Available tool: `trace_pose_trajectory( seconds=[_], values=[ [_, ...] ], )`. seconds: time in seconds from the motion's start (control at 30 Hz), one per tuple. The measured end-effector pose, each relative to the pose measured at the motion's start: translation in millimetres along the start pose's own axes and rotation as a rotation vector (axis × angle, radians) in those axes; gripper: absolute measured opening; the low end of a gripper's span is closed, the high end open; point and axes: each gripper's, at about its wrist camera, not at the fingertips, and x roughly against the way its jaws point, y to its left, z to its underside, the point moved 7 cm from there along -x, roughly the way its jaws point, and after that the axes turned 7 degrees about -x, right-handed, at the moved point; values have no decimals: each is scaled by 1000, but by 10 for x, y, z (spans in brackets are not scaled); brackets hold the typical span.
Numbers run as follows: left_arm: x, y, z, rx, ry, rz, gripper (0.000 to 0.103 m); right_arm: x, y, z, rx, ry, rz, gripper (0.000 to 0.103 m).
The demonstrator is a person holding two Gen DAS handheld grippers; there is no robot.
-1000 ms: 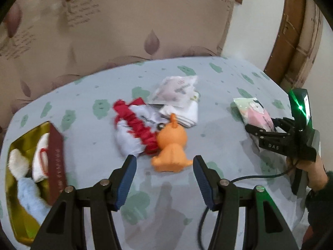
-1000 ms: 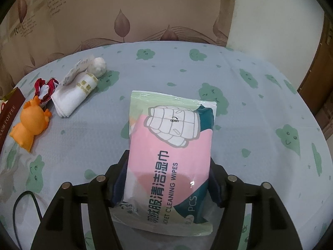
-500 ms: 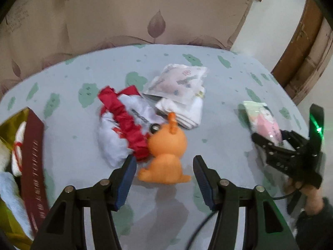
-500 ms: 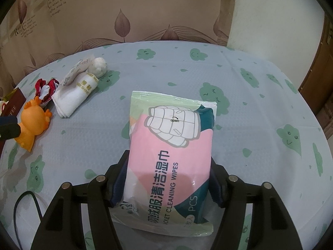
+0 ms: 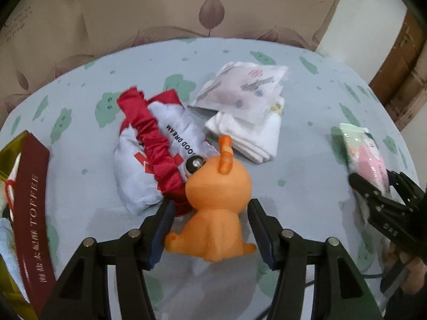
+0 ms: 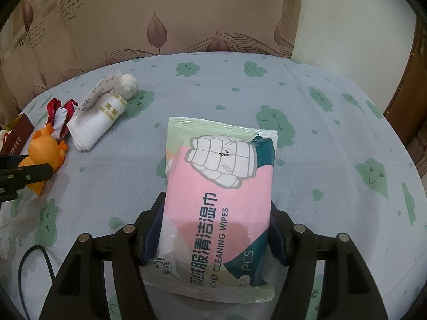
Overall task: Organize soft objects
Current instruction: 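Reach for and grasp the orange toy figure with the left tool, then carry the orange toy figure into the tin box and open the left tool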
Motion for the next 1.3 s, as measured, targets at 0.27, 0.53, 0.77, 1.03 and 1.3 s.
trace_pose_trajectory(
  seconds=[0.27,0.53,0.77,1.03,1.3],
  values=[
    [144,-34,111,-29,-3,61,45,-1,-3,-2,0,0,-1,64],
    [511,-164,480,-182,-28,124,45,-3,0,-2,0,1,0,64],
    [577,-42,662,-203,-20,77,45,-2,-1,-3,-1,1,-2,64],
    [734,204,640,-146,-51,-5,45,-2,0,-4,1,2,0,65],
    [976,628,631,-70,-76,-75,45,-8,7,1,1,3,0,65]
  ],
)
